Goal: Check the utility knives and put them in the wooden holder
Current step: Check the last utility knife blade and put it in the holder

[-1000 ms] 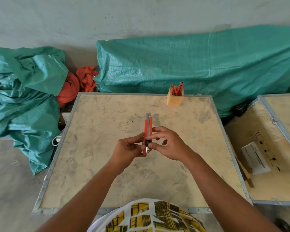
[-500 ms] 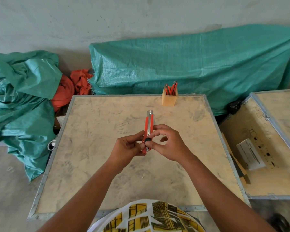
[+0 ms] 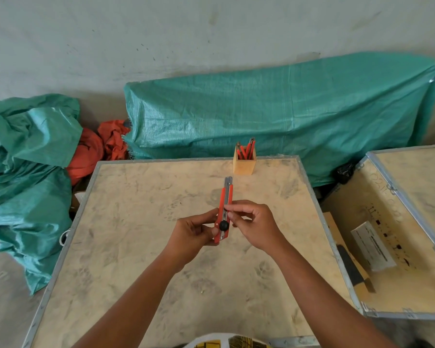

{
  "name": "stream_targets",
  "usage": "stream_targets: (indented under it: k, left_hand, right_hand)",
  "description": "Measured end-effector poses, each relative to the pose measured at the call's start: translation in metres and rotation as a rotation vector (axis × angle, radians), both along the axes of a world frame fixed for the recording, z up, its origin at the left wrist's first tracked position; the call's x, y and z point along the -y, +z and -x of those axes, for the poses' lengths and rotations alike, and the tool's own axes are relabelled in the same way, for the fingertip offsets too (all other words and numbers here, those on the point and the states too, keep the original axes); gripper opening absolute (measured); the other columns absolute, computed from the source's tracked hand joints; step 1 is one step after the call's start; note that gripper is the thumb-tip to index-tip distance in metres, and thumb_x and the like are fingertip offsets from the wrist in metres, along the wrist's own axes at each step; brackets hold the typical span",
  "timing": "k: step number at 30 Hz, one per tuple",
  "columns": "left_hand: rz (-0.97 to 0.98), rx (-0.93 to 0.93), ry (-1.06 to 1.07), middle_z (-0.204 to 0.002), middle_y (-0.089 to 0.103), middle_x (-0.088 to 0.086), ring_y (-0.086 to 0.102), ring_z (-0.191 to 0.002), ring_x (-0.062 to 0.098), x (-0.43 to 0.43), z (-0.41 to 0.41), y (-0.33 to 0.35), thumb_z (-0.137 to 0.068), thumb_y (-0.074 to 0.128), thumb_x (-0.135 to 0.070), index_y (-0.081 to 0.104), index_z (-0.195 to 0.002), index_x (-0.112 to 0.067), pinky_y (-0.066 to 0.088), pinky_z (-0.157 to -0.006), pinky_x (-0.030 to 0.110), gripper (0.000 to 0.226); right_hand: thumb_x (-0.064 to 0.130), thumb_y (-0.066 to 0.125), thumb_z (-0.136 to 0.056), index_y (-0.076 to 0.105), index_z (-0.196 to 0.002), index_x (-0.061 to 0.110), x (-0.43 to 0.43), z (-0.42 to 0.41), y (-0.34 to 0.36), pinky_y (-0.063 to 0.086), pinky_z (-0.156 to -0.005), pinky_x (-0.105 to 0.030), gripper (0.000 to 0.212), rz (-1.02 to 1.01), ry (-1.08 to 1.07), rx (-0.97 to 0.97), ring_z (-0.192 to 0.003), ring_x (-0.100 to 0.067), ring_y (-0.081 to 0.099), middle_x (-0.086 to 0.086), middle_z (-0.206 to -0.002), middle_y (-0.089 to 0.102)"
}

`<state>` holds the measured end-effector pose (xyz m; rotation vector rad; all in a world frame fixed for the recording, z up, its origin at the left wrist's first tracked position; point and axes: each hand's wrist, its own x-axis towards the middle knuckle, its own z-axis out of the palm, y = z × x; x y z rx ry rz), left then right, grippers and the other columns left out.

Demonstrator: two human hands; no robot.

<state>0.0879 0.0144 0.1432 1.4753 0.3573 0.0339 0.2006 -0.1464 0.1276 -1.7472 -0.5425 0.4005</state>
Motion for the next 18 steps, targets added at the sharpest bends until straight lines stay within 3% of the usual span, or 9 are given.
stream_targets:
  k: [6, 11, 14, 18]
  left_hand:
    - [-0.037, -0.029, -0.078, -0.115, 0.076, 0.003, 0.076, -0.093, 0.031, 0.002, -0.054, 0.003, -0.089, 0.063, 0.010, 0.070, -0.121, -0.020, 0.063, -0.081, 0.041, 0.045]
    - [-0.085, -0.098, -0.092, -0.109, 0.078, -0.005, 0.077, -0.092, 0.023, -0.004, -0.121, 0.001, -0.087, 0.065, 0.011, 0.074, -0.107, -0.035, 0.062, -0.082, 0.043, 0.050]
    - [-0.139, -0.160, -0.091, -0.118, 0.074, -0.002, 0.076, -0.090, 0.015, -0.013, -0.167, -0.008, -0.085, 0.069, 0.008, 0.070, -0.120, -0.023, 0.062, -0.085, 0.046, 0.046]
    - [-0.265, -0.181, -0.077, -0.131, 0.067, 0.002, 0.071, -0.100, 0.017, -0.028, -0.231, -0.029, -0.085, 0.075, -0.005, 0.060, -0.134, -0.020, 0.061, -0.083, 0.033, 0.054]
  right_hand:
    - [0.004, 0.073, -0.089, 0.078, -0.110, 0.017, 0.007, -0.046, -0.001, 0.065, -0.076, -0.034, 0.026, -0.001, -0.057, -0.034, -0.090, -0.016, 0.075, 0.003, -0.110, 0.077]
    - [0.000, 0.073, -0.088, 0.078, -0.110, 0.018, 0.007, -0.108, -0.004, 0.064, -0.077, -0.031, 0.029, 0.037, -0.136, -0.075, -0.082, -0.008, 0.074, 0.001, -0.108, 0.078]
    - [-0.001, 0.074, -0.086, 0.079, -0.107, 0.021, 0.003, -0.151, -0.010, 0.063, -0.077, -0.029, 0.031, 0.058, -0.192, -0.070, -0.082, -0.011, 0.075, -0.001, -0.107, 0.078]
    - [0.001, 0.076, -0.085, 0.079, -0.107, 0.017, -0.009, -0.216, -0.022, 0.060, -0.081, -0.027, 0.027, 0.074, -0.285, 0.006, -0.078, -0.006, 0.074, 0.001, -0.104, 0.079]
